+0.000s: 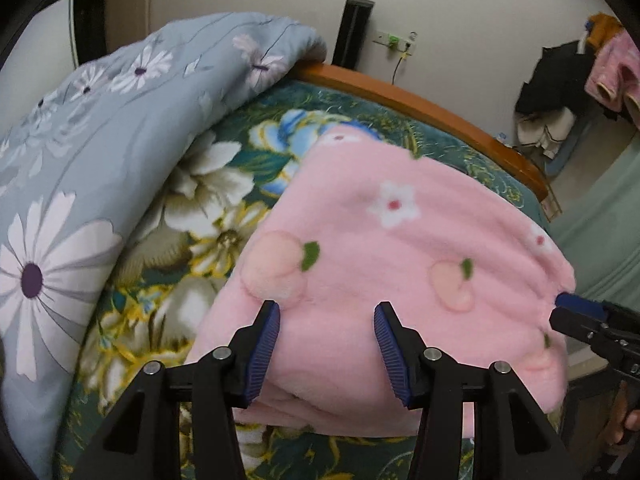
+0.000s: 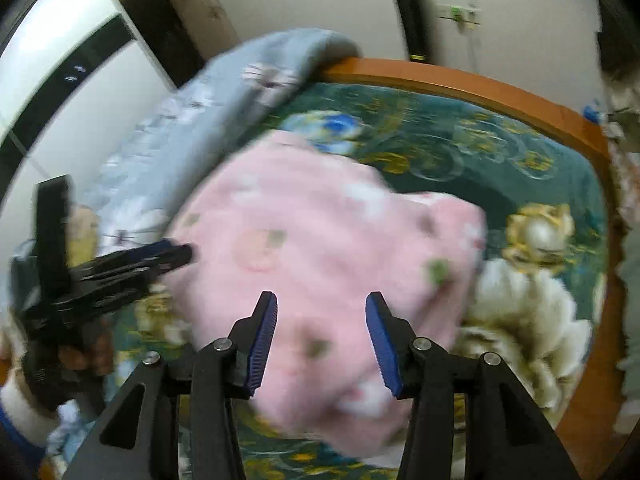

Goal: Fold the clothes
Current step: 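Carry the folded fleece with both grippers toward the headboard, then lower the folded fleece onto the blanket and open both grippers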

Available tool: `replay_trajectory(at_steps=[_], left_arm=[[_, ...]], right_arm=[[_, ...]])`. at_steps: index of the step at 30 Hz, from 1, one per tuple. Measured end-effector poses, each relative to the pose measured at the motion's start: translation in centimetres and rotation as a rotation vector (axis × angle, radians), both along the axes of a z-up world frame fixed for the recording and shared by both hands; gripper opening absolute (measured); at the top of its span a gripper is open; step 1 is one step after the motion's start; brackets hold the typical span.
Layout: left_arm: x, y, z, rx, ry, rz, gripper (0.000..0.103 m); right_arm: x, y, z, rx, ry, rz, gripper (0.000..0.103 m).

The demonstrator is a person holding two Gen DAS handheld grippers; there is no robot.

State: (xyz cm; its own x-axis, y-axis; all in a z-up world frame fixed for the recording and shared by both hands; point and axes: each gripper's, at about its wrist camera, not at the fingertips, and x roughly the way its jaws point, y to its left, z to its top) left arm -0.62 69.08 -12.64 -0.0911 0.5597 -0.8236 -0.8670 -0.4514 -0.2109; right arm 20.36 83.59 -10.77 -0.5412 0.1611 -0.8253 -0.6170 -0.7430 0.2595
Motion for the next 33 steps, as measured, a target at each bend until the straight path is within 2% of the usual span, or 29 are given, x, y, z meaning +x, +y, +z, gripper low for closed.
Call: replay_trajectory(at_steps=[2, 6, 9, 12, 16, 20, 24, 27, 32, 33], left_arm=[[0.1, 0.6, -0.8, -0.024, 0.008, -0.002, 0.053], [0.3, 0.8, -1.2, -0.037, 0.015, 0.023, 0.053], [1.2, -0.2, -0.2, -0.006, 0.031, 0.041, 0.053], [2.4, -1.8, 0.7, 0.022, 0.042, 0.041, 0.053], [3.9, -4.2, 1.0, 0.021, 0.031, 0.045, 0.053], [5.0, -6.9, 0.5, -0.022, 0.035, 0.053, 0.061], [5.6, -9.2, 0.0, -0.022, 0.022, 0.072, 0.065], [6.0, -10.7, -0.3, -0.019, 0.016, 0.102, 0.073], [6.9, -11.0, -1.6, -0.011, 0.020, 0.117, 0.088], [7.1, -10.8, -2.0, -0.011, 0.022, 0.120, 0.088]], right_arm=[[-0.2, 0.5, -1.3, -0.031, -0.017, 0.010, 0.048], [-0.2, 0.9, -2.4, -0.027, -0.034, 0.015, 0.048], [0.0, 1.0, -2.1, -0.046, -0.023, -0.004, 0.048], [0.4, -0.6, -0.9, -0.023, -0.014, 0.000, 0.048], [0.7, -3.1, -0.8, -0.032, -0.023, -0.006, 0.048], [1.4, -6.4, -1.7, -0.068, -0.055, -0.004, 0.048], [2.0, -9.1, -2.6, -0.088, -0.084, -0.035, 0.049], [2.4, -10.5, -3.4, -0.082, -0.105, -0.062, 0.054], [3.5, -11.5, -5.1, -0.087, -0.116, -0.082, 0.054], [3.7, -11.5, -5.6, -0.090, -0.110, -0.084, 0.054]])
